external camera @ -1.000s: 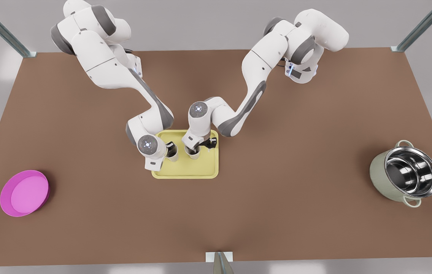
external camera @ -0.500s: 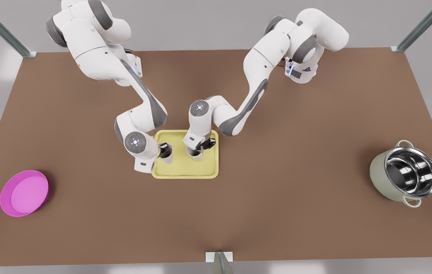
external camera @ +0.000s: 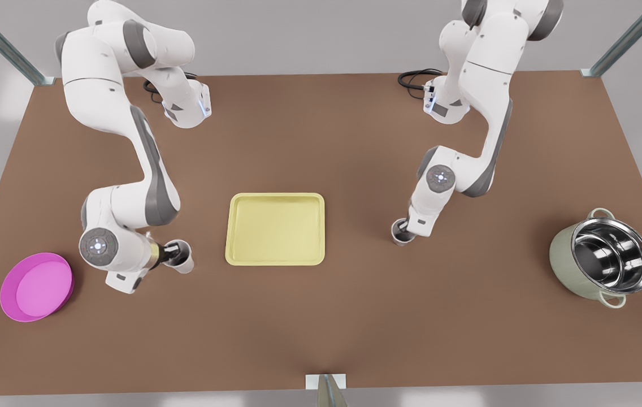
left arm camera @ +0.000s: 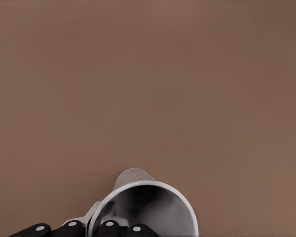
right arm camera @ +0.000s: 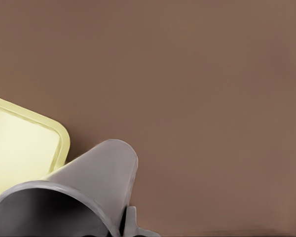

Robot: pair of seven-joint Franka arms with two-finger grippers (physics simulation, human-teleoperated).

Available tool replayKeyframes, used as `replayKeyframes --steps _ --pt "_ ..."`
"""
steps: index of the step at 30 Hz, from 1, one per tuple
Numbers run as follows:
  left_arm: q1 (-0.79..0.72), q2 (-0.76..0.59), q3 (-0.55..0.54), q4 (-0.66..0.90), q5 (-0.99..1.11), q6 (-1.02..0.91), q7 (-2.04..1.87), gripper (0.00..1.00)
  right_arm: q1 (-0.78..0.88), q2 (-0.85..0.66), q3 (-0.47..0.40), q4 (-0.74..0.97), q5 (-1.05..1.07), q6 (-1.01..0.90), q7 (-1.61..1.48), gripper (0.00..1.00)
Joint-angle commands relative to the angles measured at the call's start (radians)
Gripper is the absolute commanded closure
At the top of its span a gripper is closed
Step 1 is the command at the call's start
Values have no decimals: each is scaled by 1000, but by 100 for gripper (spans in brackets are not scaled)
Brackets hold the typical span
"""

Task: Use the left arm to pick up the white IKEA cup from the tray and place it on the middle-left position; use the right arm to pick up the white IKEA cup from the tray and place it on the middle-right position

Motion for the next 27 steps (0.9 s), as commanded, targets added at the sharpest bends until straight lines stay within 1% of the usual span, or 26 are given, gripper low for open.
replayKeyframes --steps 1,4,6,8,13,16,18,19,20,21,22,23,24,27 --pt "14 -6 0 -37 -10 196 501 83 0 23 -38 30 -5 -9 -287 82" --pt "24 -26 -2 -70 -16 209 523 82 -1 65 -104 63 -1 -6 -373 82" --pt "24 -25 -2 -70 -16 209 523 82 -55 105 -95 108 1 -6 -435 82" --pt "24 -23 -2 -68 -28 209 523 82 -87 137 -92 108 4 49 -491 82" --pt "23 -9 -2 -68 -30 209 523 82 -119 180 -89 108 73 81 -551 82" --pt "23 -11 -2 -68 -30 209 523 74 -136 218 -89 108 108 117 -597 82" --pt "23 -11 -2 -68 -30 207 521 62 -144 229 -89 108 108 118 -602 82" --pt "23 -11 -2 -68 -30 207 523 41 -144 235 -89 108 108 120 -602 82" --pt "23 -12 -2 -68 -30 206 521 30 -149 241 -89 109 108 120 -602 82" --pt "23 -12 -2 -68 -30 206 515 16 -149 241 -87 108 108 120 -600 82" --pt "23 -18 -2 -67 -30 201 514 0 -149 248 -87 108 108 138 -600 82" --pt "23 -31 0 -64 -30 186 514 0 -149 254 -85 108 108 149 -600 82" --pt "24 -69 1 -42 -31 105 512 0 -147 257 -85 108 107 152 -600 82" --pt "24 -224 1 53 -33 -265 520 0 -147 263 -84 108 106 155 -602 81"
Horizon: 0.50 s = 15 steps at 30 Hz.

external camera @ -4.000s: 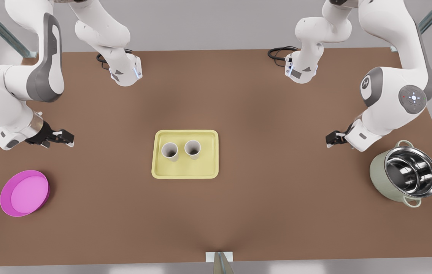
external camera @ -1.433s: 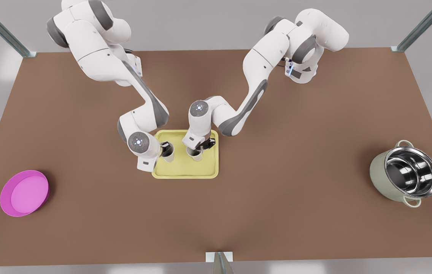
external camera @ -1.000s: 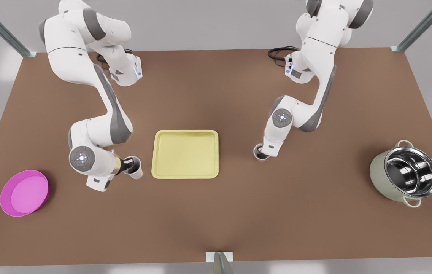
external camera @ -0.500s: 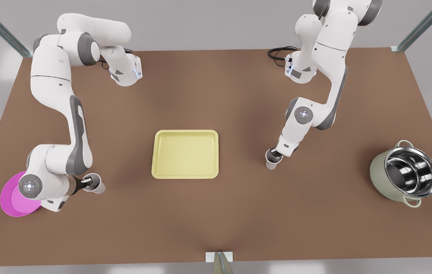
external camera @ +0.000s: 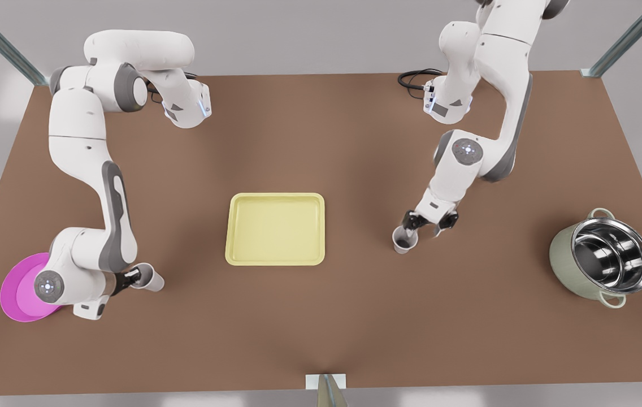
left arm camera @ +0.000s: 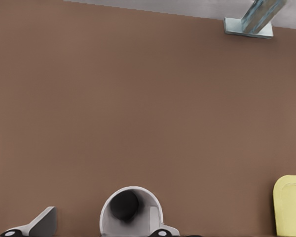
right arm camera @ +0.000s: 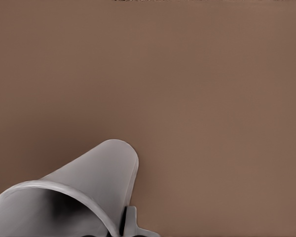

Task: Use the left arm to pick up the white IKEA cup from the tray and place it on the middle-left position; use the right arm to pick up the white IKEA cup from the tray and place it on the middle-right position

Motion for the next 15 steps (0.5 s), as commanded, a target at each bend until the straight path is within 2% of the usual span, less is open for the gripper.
replayKeyframes --steps 1,2,3,4,5,6,8,12,14,15 --pt "2 -40 4 83 8 -408 137 0 0 -1 1 0 -4 23 -163 77" --pt "34 -43 38 152 -22 -529 306 0 0 -2 -1 0 -4 23 -159 60" --pt "77 -38 53 248 -65 -644 329 0 0 -2 -1 0 -4 23 -155 38" --pt "84 -29 84 340 -67 -692 314 0 0 -2 -2 0 -3 21 -153 25" --pt "101 -8 97 446 -67 -738 314 0 0 -4 -1 0 -3 21 -152 17" --pt "112 15 97 499 -65 -753 312 0 0 -4 -2 0 -3 21 -149 14" --pt "140 17 99 515 -105 -744 329 0 2 -10 -2 0 -3 6 -135 13" --pt "157 32 99 540 -122 -755 425 0 5 -126 13 0 -3 -196 -98 13" --pt "172 26 99 529 -114 -758 478 0 25 -232 31 0 -6 -313 63 14" --pt "189 14 99 520 -114 -830 476 0 51 -270 33 0 -10 -356 250 14"
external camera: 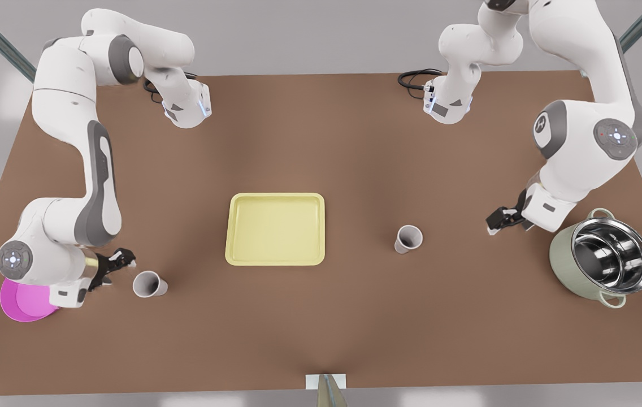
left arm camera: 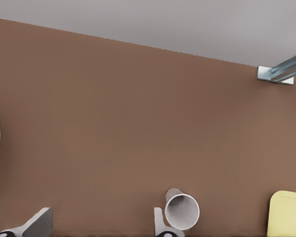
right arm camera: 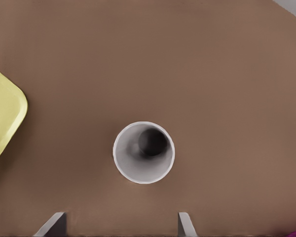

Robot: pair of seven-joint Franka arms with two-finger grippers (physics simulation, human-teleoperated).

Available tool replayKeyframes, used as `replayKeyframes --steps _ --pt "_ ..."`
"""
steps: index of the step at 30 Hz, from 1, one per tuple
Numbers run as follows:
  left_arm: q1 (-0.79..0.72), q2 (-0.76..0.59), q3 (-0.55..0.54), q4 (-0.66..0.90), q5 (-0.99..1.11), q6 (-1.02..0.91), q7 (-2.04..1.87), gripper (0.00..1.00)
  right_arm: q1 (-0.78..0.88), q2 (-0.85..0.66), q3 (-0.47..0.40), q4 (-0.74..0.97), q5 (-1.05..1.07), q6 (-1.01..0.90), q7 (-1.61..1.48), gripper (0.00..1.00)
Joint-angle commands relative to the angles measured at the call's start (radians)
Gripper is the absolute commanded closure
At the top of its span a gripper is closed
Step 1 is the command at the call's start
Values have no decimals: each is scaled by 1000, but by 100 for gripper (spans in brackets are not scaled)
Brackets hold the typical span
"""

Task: Use the left arm to pick up the white IKEA cup from the tray and place it on the middle-left position; use the right arm to pick up the white IKEA cup from the tray and place it on the middle-right position

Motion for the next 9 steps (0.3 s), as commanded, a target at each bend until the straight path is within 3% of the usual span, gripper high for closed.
replayKeyframes --steps 1,4,9 --pt "11 -8 0 -5 -1 -129 249 0 28 -66 2 0 3 -195 419 4" --pt "13 -8 0 -2 -1 -129 250 0 78 -111 51 32 -52 -194 994 0" --pt "20 -6 0 1 -2 -131 258 0 80 -126 48 34 -57 -183 1005 0"
